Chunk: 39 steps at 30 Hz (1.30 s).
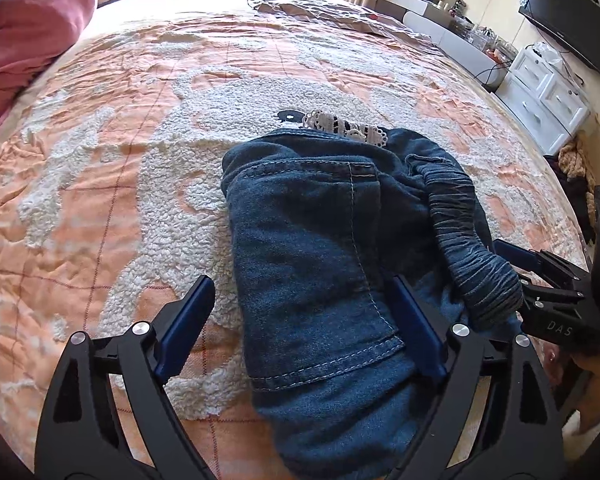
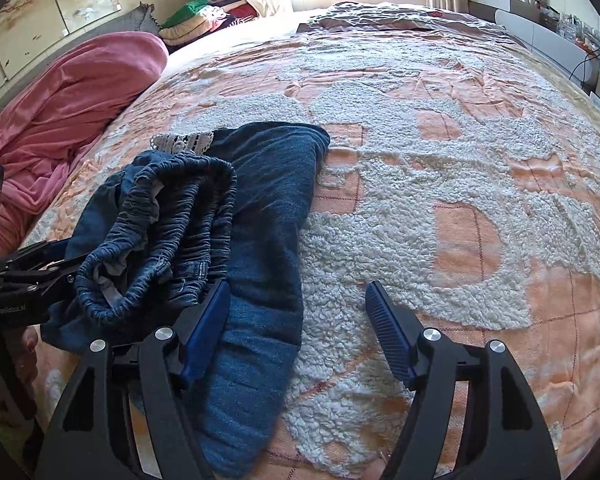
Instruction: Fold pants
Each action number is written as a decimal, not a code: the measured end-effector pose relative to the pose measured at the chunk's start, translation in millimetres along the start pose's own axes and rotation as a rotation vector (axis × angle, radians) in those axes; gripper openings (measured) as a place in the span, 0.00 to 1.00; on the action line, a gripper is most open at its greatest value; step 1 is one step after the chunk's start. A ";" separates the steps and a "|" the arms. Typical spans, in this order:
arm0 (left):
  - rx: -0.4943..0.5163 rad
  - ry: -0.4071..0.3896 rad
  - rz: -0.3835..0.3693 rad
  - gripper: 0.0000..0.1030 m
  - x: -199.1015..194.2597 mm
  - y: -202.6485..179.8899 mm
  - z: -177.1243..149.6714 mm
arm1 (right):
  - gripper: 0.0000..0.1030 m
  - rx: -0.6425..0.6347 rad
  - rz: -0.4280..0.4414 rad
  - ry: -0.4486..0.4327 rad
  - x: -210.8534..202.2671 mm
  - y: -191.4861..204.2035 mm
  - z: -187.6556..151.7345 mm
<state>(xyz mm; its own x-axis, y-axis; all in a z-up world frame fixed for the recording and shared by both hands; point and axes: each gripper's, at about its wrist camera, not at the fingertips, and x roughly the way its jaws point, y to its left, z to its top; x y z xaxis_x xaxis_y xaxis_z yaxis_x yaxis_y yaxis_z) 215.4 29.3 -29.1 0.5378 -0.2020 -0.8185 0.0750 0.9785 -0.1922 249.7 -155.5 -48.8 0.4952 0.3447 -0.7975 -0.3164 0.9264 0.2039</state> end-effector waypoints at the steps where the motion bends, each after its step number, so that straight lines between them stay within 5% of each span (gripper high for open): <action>1: -0.002 0.000 0.000 0.82 -1.0 0.6 -0.1 | 0.69 0.001 -0.002 0.000 0.2 0.0 -0.2; 6: -0.007 0.003 -0.002 0.91 -7.9 1.7 -1.2 | 0.80 0.009 -0.015 -0.025 -7.4 -1.6 0.3; 18: 0.002 -0.084 0.013 0.91 -62.7 -4.5 -18.2 | 0.95 0.016 -0.040 -0.145 -67.7 -3.4 -12.7; 28: -0.004 -0.142 0.039 0.91 -100.4 -12.8 -57.6 | 0.96 -0.048 -0.109 -0.197 -102.9 13.4 -41.1; 39: 0.002 -0.097 0.064 0.91 -98.7 -20.1 -116.1 | 0.96 -0.030 -0.073 -0.197 -122.3 31.2 -85.0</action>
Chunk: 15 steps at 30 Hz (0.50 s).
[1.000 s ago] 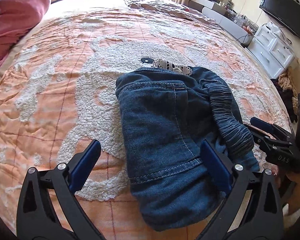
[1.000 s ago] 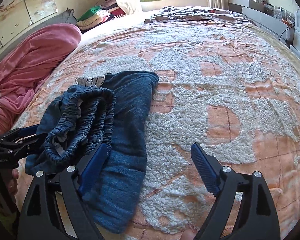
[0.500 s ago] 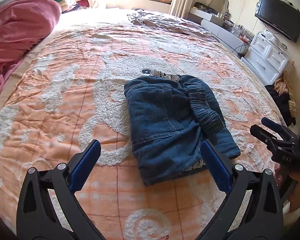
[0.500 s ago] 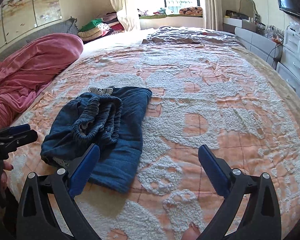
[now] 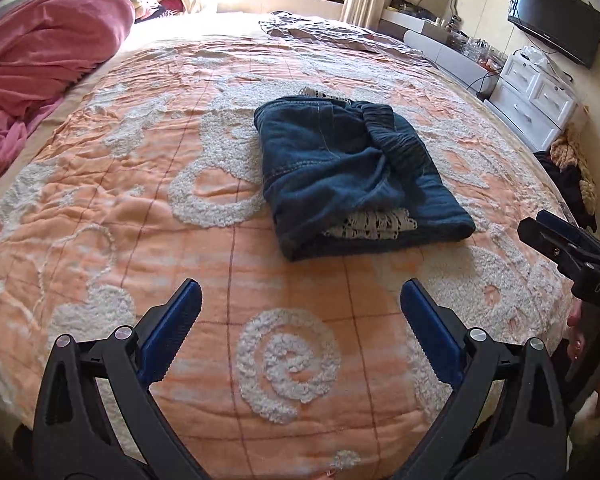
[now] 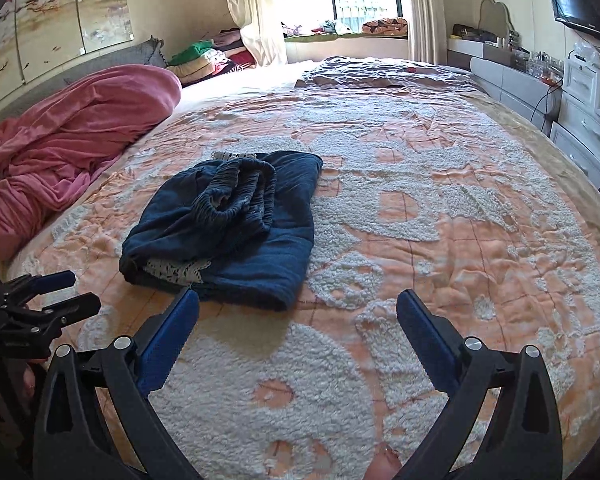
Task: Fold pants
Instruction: 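Open the right gripper and withdraw both grippers from the folded pants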
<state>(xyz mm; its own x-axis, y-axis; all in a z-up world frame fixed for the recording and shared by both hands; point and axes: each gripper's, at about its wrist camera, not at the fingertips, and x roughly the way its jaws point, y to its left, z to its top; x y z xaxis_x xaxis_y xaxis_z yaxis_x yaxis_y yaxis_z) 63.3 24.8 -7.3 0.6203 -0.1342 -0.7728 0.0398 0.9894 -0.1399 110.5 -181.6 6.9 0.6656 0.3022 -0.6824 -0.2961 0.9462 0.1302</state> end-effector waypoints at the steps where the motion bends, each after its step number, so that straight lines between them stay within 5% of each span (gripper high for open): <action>1: 0.001 0.004 0.008 0.91 0.5 0.2 -3.7 | 0.96 0.000 0.002 0.000 -1.8 1.6 -3.0; 15: 0.022 0.021 0.034 0.91 -6.5 -9.6 -44.4 | 0.96 0.041 0.020 0.008 -19.1 14.9 -47.2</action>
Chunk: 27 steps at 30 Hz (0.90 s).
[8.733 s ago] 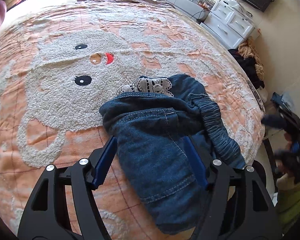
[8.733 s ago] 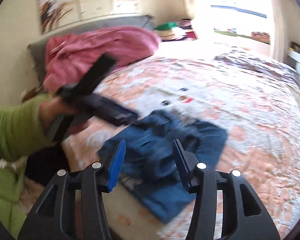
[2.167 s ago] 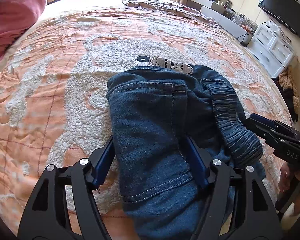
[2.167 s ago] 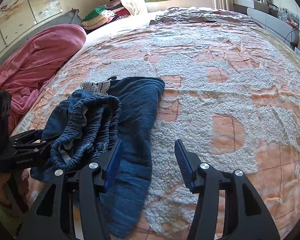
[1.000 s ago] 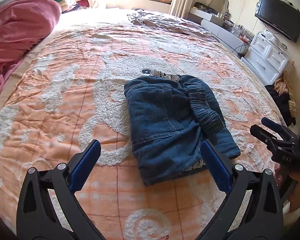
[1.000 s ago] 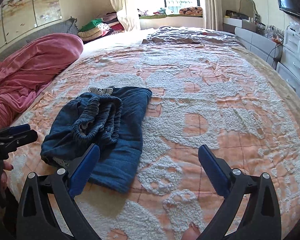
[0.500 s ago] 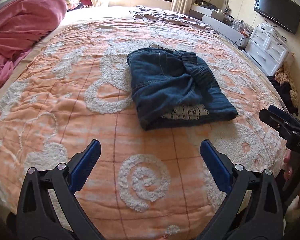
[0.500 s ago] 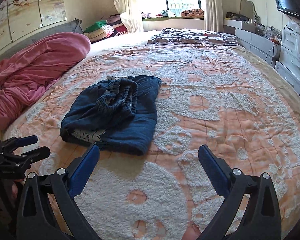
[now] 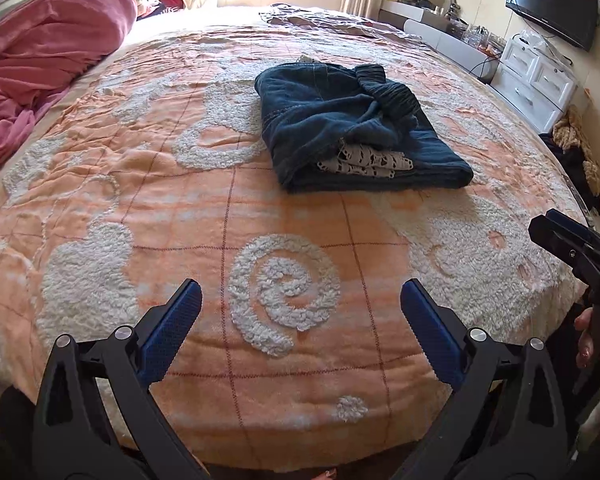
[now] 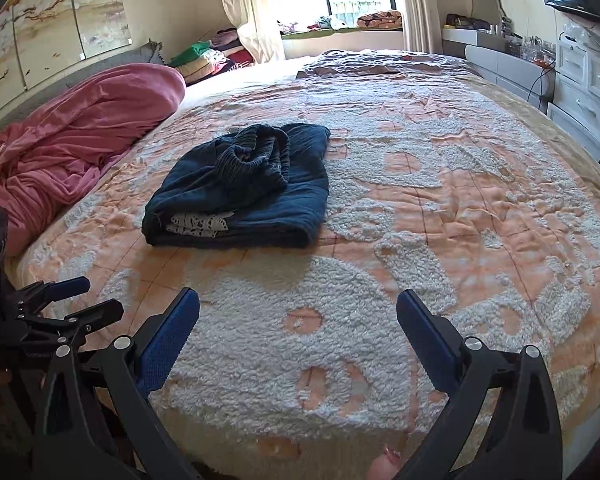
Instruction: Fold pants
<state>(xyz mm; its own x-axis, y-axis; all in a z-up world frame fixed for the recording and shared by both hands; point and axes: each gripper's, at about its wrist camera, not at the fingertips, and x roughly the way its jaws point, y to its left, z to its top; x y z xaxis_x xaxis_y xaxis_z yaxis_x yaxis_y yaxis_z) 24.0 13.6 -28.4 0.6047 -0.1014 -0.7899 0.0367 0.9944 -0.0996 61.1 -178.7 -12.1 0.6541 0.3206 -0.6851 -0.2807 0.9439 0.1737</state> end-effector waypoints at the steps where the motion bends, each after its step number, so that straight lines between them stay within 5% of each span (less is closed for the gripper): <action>1: -0.001 0.003 0.000 0.91 0.2 0.0 -1.7 | 0.96 0.007 0.004 0.006 0.2 -0.4 -1.1; 27: -0.013 -0.031 -0.002 0.91 -8.1 -1.3 1.1 | 0.96 -0.002 -0.036 0.008 1.7 2.1 -5.9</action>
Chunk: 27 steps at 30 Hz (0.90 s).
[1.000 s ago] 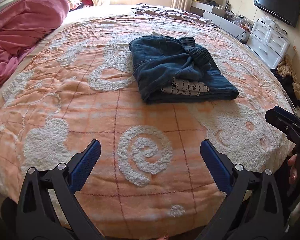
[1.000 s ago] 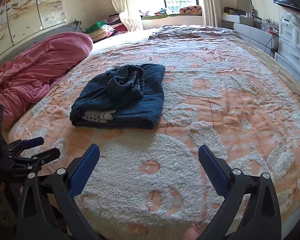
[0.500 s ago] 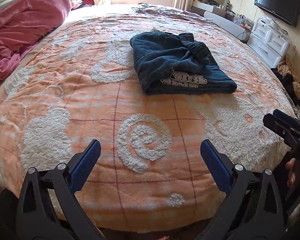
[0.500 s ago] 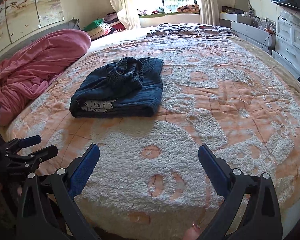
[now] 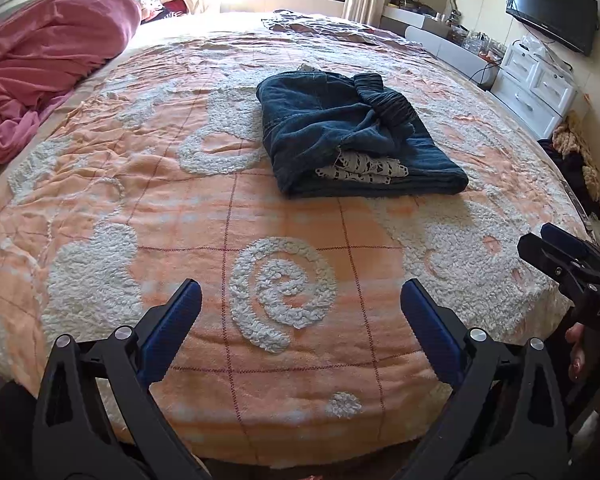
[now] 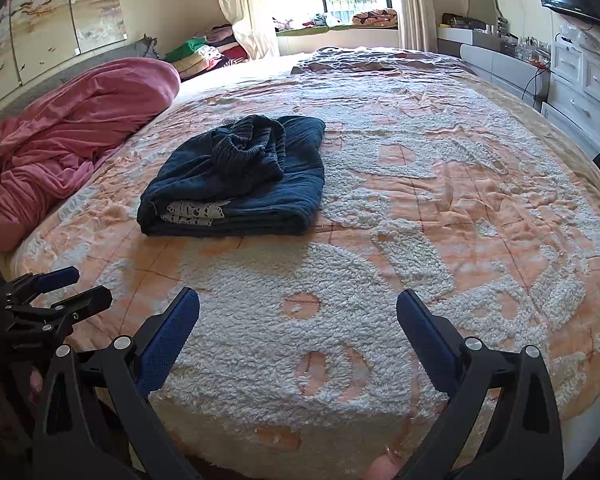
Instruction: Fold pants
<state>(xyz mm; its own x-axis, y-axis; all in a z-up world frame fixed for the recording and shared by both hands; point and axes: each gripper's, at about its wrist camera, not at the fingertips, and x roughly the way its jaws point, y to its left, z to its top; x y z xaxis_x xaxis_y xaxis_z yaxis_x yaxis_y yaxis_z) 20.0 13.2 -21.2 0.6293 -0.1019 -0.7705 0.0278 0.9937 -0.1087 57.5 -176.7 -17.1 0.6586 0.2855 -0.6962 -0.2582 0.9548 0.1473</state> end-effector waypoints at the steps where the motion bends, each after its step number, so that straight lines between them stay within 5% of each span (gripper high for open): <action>1: 0.000 -0.002 -0.001 0.91 -0.3 -0.4 0.4 | 0.96 -0.002 -0.002 -0.001 0.2 0.3 0.2; 27: -0.013 0.009 0.006 0.91 3.4 2.3 1.6 | 0.96 0.000 -0.006 0.007 5.7 -0.4 -0.2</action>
<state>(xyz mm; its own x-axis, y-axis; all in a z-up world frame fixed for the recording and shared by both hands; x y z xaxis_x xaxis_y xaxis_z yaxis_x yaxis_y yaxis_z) 23.4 15.2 -23.1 0.6227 -0.0960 -0.7765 0.0133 0.9936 -0.1122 61.2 -175.4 -21.3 0.6549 0.2791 -0.7023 -0.2540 0.9565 0.1432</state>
